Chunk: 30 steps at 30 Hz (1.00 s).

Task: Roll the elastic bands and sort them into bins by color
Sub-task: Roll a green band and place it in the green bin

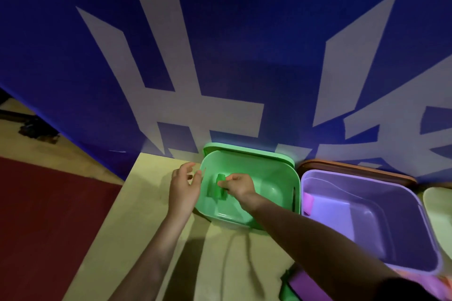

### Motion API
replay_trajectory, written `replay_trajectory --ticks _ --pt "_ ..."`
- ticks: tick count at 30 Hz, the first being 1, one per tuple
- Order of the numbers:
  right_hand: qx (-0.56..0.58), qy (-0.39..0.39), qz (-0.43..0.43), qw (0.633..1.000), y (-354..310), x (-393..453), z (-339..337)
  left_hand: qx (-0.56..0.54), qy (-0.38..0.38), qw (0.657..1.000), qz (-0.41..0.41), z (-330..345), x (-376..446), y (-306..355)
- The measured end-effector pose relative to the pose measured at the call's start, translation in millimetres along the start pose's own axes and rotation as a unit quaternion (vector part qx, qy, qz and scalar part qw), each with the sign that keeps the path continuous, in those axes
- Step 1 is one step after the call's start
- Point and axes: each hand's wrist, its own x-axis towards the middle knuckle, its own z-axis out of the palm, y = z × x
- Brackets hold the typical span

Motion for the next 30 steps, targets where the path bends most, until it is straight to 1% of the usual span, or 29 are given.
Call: replay_trajectory --ticks 3,5,8,12,15,17,19,21,26,30 --pt "0.018 0.04 0.058 0.997 4.2 22.8 11.0 -0.021 -0.035 0.999 -0.019 8.8 8.7 -4.9" --pt "-0.014 0.04 0.063 0.997 4.3 34.3 18.1 -0.054 -0.046 0.997 -0.039 15.3 5.8 -4.9" --pt "-0.087 0.034 0.059 0.994 5.3 46.1 27.9 -0.088 -0.041 0.993 -0.065 20.7 3.7 -7.3" --pt "-0.106 0.065 0.037 0.992 9.8 46.5 31.8 -0.098 -0.037 0.992 -0.067 21.7 5.5 -8.9" --pt "-0.109 0.061 0.03 0.992 13.0 49.3 29.9 -0.105 -0.034 0.992 -0.068 22.5 4.6 -8.2" --pt "-0.125 0.046 0.035 0.991 10.6 52.1 28.4 -0.115 -0.034 0.99 -0.07 22.5 4.5 -8.8" --pt "-0.161 0.021 0.04 0.986 8.1 54.4 28.4 -0.12 -0.034 0.99 -0.069 22.3 4.0 -8.6" --pt "-0.191 0.014 0.033 0.981 7.9 54.2 29.7 -0.124 -0.035 0.989 -0.07 22.6 3.6 -8.6" --pt "-0.241 0.049 -0.018 0.969 11.6 47.9 29.9 -0.124 -0.034 0.989 -0.078 24.6 6.1 -10.3" --pt "-0.324 0.043 -0.014 0.945 16.7 48.8 20.1 -0.115 -0.031 0.99 -0.076 24.4 5.2 -10.0"
